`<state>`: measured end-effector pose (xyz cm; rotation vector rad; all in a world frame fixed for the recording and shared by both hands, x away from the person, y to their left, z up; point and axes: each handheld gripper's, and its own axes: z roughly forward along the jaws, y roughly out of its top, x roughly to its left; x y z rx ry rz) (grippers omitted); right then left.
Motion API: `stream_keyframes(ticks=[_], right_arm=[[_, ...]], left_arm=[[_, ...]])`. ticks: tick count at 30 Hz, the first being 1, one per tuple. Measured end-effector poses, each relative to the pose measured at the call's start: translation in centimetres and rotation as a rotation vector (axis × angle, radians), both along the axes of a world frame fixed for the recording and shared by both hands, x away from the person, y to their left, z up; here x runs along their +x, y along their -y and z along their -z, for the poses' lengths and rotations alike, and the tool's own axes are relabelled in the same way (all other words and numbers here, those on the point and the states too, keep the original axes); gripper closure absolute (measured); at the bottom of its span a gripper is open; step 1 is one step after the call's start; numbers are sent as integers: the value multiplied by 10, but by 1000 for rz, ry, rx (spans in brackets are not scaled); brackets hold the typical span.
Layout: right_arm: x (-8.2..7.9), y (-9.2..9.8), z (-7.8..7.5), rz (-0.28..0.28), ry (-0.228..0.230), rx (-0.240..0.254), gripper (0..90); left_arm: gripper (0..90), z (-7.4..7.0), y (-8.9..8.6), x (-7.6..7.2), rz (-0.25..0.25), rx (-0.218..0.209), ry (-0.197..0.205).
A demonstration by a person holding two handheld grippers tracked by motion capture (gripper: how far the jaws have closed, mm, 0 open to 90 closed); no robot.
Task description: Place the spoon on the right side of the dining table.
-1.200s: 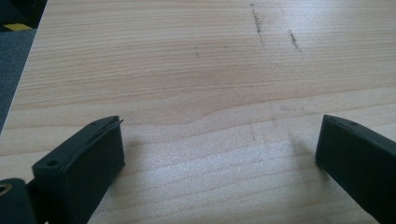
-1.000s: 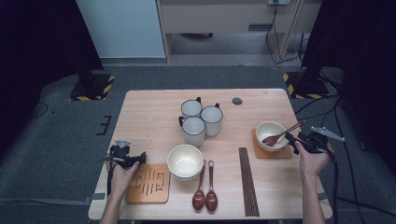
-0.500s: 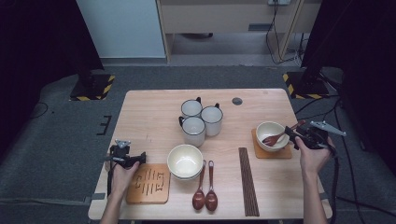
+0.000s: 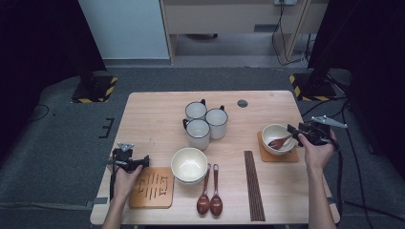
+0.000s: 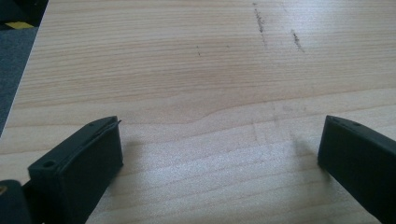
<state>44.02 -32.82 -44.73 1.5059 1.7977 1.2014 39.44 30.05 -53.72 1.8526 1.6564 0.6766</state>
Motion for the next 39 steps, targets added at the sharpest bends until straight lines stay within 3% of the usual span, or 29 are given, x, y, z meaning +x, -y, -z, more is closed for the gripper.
stream_keyframes(ticks=[16,28,39], right_arm=[[25,-5,13,4,-84,-18,427],[22,0,20,11,-103,-30,424],[7,1,22,7,-107,-45,418]], left_arm=[[0,0,0,0,0,0,0],[0,0,0,0,0,0,0],[0,0,0,0,0,0,0]])
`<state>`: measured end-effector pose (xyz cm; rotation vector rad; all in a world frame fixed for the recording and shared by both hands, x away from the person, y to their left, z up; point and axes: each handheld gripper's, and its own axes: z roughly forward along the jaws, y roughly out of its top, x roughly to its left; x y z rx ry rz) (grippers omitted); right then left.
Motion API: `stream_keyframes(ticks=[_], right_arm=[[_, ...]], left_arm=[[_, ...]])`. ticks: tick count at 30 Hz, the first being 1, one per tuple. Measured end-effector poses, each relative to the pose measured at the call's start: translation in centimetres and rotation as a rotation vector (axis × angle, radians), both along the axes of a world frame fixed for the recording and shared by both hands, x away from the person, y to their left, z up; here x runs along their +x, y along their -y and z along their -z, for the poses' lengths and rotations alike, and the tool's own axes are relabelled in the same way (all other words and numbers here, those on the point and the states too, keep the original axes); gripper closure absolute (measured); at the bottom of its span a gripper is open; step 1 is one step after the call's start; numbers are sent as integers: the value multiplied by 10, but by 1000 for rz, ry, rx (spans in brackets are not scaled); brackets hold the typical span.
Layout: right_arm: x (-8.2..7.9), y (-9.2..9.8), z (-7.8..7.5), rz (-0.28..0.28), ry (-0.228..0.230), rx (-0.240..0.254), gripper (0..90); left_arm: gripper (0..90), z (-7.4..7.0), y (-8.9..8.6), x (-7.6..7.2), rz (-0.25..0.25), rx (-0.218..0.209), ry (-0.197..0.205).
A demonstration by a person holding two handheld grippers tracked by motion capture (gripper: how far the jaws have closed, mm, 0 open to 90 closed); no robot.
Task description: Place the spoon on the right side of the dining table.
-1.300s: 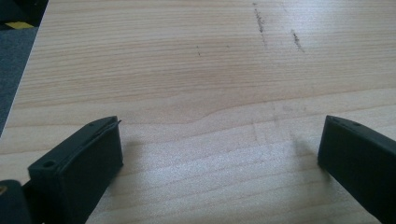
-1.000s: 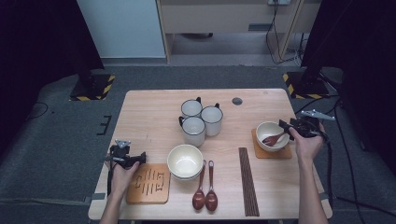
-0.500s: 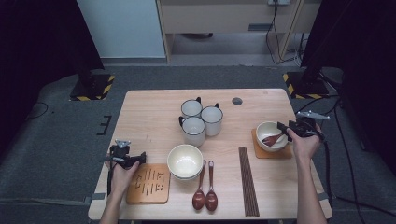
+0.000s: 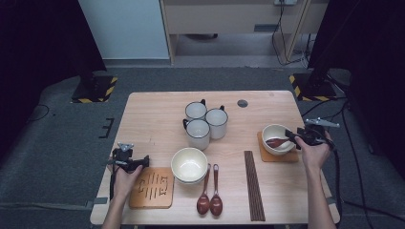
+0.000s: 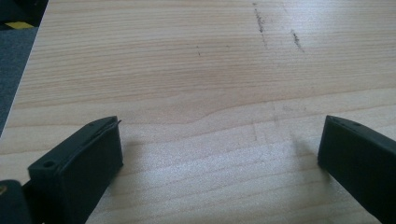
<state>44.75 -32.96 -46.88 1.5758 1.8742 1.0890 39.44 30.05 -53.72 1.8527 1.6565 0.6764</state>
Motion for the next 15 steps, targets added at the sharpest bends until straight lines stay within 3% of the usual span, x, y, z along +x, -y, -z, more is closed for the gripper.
stream_keyframes(ticks=[11,15], right_arm=[[-15,6,-5,5,16,5,413],[-19,5,-5,3,2,-8,409]], left_arm=[[0,0,0,0,-3,0,0],[0,0,0,0,-3,0,0]])
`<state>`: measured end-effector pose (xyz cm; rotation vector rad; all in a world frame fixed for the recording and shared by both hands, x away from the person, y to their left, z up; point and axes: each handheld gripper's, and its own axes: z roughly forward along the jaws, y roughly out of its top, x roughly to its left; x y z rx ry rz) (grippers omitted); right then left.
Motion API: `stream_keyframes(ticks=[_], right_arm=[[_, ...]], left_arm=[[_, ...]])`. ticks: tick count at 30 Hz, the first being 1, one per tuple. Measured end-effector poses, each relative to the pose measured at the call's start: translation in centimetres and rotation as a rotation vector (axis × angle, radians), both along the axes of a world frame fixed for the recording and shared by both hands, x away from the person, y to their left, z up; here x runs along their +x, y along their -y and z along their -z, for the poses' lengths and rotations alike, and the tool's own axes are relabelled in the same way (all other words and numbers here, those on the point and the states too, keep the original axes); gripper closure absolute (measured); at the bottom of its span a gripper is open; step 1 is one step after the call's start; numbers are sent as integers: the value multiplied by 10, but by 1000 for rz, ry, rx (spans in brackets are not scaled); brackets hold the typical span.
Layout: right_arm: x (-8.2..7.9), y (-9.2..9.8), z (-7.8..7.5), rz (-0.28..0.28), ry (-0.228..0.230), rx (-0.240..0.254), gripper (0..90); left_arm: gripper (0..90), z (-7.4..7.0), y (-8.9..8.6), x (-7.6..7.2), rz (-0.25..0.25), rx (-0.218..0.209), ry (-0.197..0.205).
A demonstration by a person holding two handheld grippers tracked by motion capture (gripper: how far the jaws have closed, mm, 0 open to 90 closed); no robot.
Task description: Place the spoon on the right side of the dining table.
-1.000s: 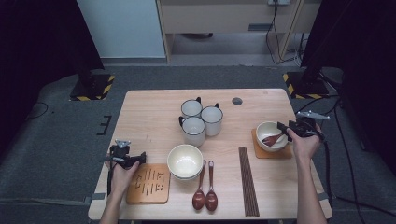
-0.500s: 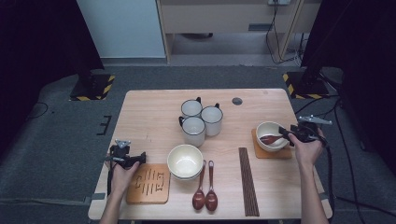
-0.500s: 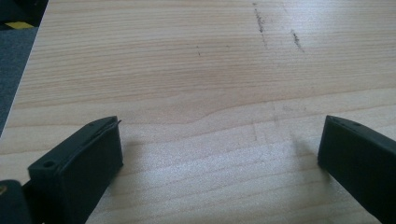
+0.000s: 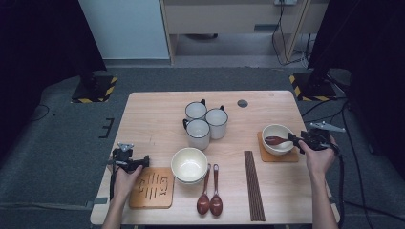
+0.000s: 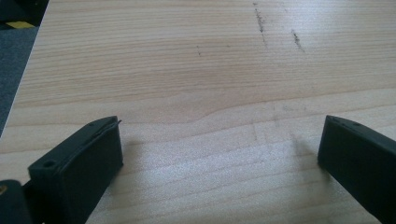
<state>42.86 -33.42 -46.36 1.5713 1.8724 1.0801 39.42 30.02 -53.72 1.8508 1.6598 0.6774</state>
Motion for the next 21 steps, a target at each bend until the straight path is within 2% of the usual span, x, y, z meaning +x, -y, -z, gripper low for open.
stream_keyframes(ticks=[16,21], right_arm=[[-11,-6,-1,-22,-22,-36,407],[-15,-5,-1,-24,-23,-27,406]], left_arm=[[0,0,0,0,0,0,0],[0,0,0,0,0,0,0]])
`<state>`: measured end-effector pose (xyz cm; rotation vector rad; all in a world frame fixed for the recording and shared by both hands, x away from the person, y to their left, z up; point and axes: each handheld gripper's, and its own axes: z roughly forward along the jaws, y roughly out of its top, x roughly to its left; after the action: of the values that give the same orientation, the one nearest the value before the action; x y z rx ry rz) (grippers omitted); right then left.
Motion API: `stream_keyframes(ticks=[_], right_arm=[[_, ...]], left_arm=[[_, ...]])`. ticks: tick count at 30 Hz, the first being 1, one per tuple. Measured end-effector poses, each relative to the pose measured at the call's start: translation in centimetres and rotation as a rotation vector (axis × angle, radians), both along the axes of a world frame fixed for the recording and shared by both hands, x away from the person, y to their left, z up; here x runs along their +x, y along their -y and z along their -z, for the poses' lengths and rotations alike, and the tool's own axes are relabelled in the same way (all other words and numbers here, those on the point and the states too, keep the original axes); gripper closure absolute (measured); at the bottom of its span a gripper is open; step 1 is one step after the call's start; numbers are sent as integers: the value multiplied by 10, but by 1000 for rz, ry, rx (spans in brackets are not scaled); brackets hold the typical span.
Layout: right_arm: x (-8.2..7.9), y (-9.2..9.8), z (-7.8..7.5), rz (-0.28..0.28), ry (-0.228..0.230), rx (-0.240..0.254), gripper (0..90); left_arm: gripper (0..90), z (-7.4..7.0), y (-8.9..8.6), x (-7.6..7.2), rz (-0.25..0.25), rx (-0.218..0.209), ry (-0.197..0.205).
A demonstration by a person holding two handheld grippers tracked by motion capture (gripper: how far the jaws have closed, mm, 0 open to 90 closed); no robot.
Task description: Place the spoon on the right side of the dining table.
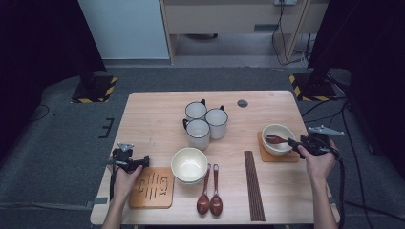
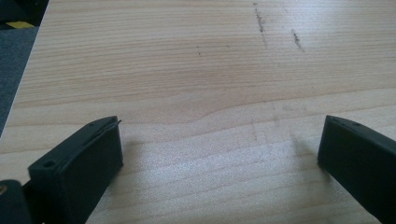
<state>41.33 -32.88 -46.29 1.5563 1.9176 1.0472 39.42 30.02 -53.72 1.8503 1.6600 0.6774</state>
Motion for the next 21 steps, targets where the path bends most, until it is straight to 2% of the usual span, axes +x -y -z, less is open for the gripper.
stream_keyframes(ticks=[21], right_arm=[[-14,-3,0,-19,-10,14,411]], left_arm=[[0,0,0,0,0,0,0]])
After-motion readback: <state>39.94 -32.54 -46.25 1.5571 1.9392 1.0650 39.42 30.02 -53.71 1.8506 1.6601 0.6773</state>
